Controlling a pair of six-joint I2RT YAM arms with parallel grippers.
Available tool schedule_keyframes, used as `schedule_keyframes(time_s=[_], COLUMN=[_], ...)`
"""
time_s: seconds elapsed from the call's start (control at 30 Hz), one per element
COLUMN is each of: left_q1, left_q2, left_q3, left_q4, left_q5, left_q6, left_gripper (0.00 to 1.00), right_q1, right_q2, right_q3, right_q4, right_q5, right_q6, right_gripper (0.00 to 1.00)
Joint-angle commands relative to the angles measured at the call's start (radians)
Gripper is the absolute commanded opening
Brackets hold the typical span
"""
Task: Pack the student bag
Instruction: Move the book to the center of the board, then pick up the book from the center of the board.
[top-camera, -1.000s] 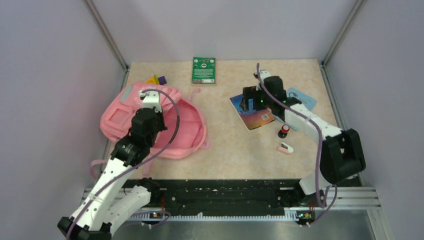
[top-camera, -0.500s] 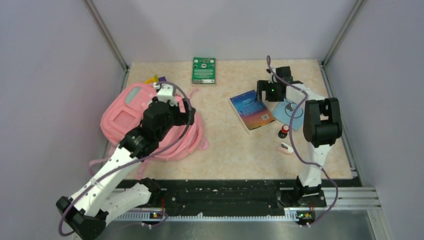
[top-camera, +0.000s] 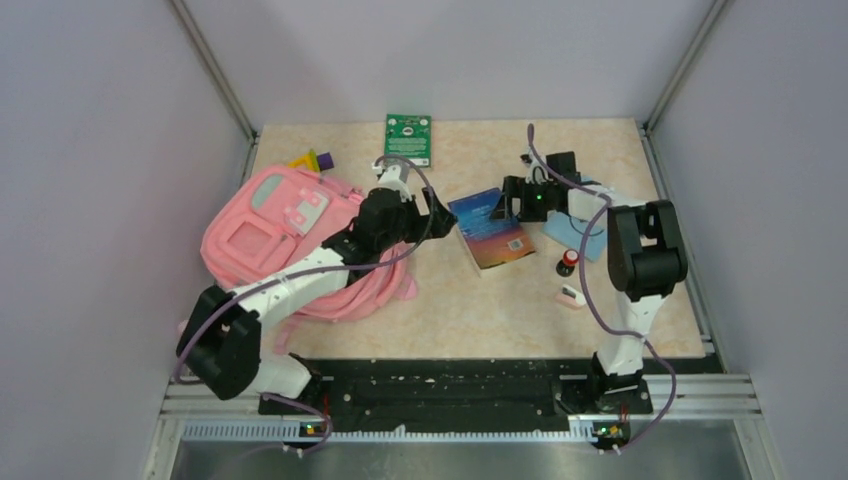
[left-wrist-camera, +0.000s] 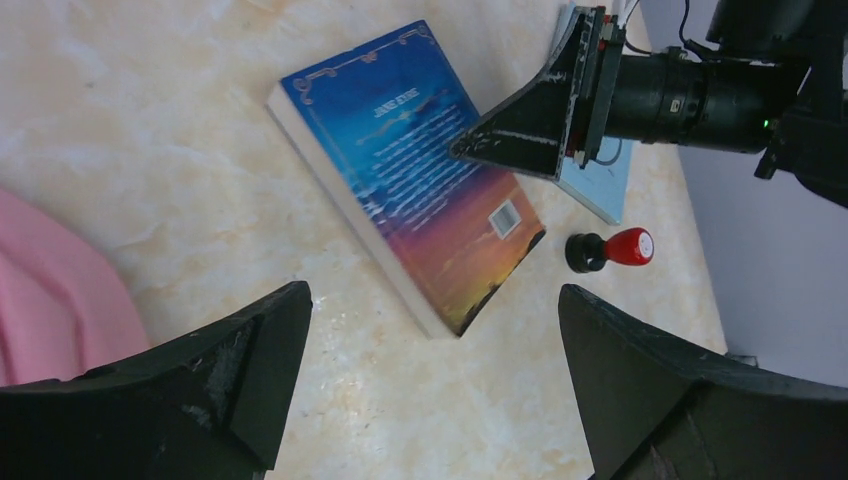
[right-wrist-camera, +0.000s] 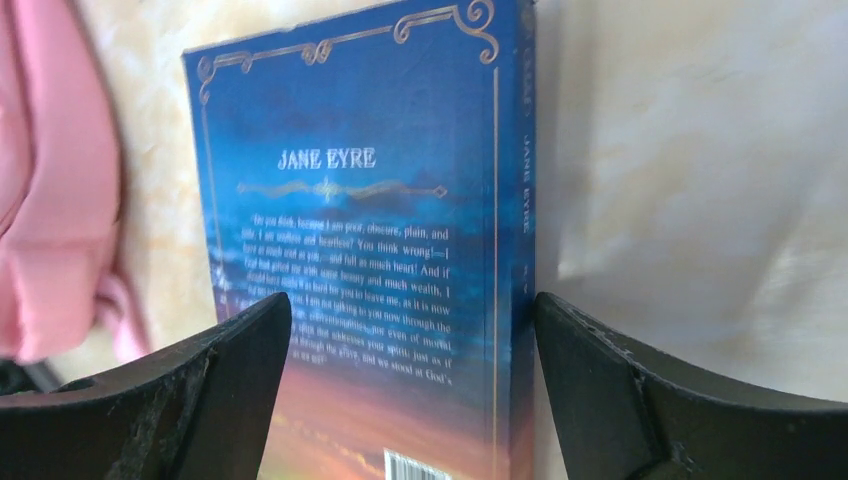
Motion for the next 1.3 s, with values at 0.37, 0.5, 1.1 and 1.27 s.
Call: schedule_keyframes(time_s=[0.37,0.5,1.1,1.27], left_q1=[0.053,0.051,0.049,0.048], left_q2=[0.198,0.174,0.305,0.243], left_q3=[-0.091,-0.145,-0.193,-0.216], left_q4=[0.115,0.093,0.384,0.434], left_q5=[0.072,-0.02,0.266,0.256], left_q6=[-0.19,-0.194,-0.317,-0.323], left_gripper=[0.98,0.98,0.8,0.79], right_q1=[0.175,0.176,0.194,0.205], right_q2=[-0.18,-0.196,-0.177,-0.149], right_q3=[-0.298,-0.318,-0.376,-0.382], right_q4=[0.169,0.18,0.264,0.282], right_q5=[-0.08,-0.064,-0.075,-0.073], right_q6=[0.241,0.247,0.301,0.314], right_gripper=[0.87,0.87,0.85,0.83])
